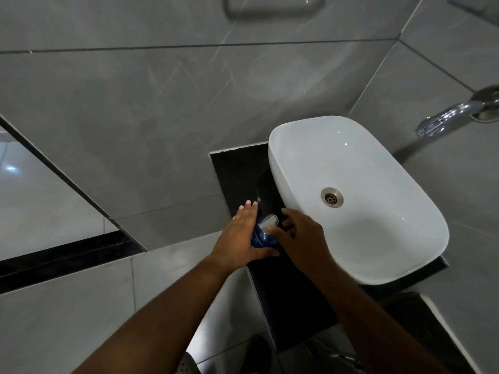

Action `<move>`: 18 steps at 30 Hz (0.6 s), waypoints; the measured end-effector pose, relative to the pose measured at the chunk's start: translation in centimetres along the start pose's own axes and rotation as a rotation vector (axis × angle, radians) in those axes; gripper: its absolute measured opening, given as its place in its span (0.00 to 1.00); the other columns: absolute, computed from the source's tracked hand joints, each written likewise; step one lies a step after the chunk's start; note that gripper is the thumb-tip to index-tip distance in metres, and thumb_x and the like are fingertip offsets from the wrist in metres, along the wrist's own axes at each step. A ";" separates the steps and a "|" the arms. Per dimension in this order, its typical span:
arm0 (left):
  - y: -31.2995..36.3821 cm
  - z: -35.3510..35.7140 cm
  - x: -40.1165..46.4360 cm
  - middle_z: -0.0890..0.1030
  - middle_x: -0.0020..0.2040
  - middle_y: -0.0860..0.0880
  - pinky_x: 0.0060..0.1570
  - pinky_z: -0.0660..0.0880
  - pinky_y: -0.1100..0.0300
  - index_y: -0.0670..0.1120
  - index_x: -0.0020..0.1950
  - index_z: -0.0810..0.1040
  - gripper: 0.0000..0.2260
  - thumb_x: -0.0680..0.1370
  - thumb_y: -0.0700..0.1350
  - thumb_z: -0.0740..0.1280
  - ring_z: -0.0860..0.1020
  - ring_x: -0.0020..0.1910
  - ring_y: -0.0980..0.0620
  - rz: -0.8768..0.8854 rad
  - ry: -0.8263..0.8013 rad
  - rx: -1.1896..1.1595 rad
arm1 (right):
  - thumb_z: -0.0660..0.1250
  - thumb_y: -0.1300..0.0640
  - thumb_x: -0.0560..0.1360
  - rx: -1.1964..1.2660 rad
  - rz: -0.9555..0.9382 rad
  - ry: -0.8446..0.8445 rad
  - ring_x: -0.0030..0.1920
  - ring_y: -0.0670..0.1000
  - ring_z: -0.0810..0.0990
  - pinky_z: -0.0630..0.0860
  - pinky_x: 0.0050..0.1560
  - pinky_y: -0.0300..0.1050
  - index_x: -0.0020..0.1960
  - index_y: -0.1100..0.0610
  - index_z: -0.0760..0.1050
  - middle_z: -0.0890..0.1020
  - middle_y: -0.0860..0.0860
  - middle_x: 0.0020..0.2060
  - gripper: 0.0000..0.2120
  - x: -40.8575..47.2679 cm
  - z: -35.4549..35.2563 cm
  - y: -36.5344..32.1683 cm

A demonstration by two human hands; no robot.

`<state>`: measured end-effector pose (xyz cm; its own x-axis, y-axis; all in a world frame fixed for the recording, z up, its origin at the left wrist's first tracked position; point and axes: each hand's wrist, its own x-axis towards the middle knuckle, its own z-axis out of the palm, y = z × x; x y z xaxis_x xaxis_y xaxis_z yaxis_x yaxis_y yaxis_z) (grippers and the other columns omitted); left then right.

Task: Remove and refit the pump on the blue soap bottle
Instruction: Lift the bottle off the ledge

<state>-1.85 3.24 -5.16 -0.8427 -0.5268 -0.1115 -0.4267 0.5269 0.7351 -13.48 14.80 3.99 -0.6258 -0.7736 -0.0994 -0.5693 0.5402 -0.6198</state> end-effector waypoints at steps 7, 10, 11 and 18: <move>0.4 0.5 -1.0 0.79 0.61 0.50 0.56 0.77 0.52 0.51 0.71 0.67 0.37 0.67 0.56 0.79 0.78 0.57 0.51 -0.076 0.131 -0.192 | 0.67 0.55 0.75 0.155 0.114 -0.084 0.46 0.46 0.82 0.75 0.46 0.35 0.54 0.55 0.80 0.85 0.51 0.48 0.09 -0.1 2.8 1.2; -0.1 0.0 -0.2 0.79 0.63 0.49 0.57 0.77 0.51 0.50 0.72 0.67 0.36 0.68 0.53 0.79 0.78 0.58 0.51 -0.075 0.152 -0.244 | 0.67 0.56 0.74 0.243 0.139 -0.081 0.48 0.47 0.83 0.79 0.52 0.43 0.54 0.55 0.80 0.85 0.51 0.48 0.10 1.1 3.4 0.9; -0.4 -0.2 0.3 0.78 0.63 0.49 0.57 0.77 0.52 0.50 0.72 0.67 0.36 0.68 0.53 0.79 0.77 0.59 0.51 -0.079 0.157 -0.265 | 0.67 0.56 0.74 0.265 0.142 -0.072 0.48 0.47 0.83 0.79 0.52 0.43 0.54 0.55 0.80 0.85 0.52 0.48 0.10 1.7 3.6 0.7; -3.3 -4.2 6.6 0.78 0.62 0.49 0.58 0.77 0.54 0.50 0.71 0.68 0.35 0.68 0.46 0.79 0.78 0.58 0.52 -0.159 0.242 -0.403 | 0.64 0.58 0.75 0.303 0.114 -0.028 0.44 0.53 0.83 0.79 0.49 0.47 0.49 0.58 0.81 0.85 0.55 0.43 0.08 9.7 5.6 -2.9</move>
<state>-4.61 -4.80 -5.46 -0.6568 -0.7444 -0.1203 -0.3426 0.1525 0.9270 -14.88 3.85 0.49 -0.6590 -0.7249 -0.2005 -0.3089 0.5039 -0.8067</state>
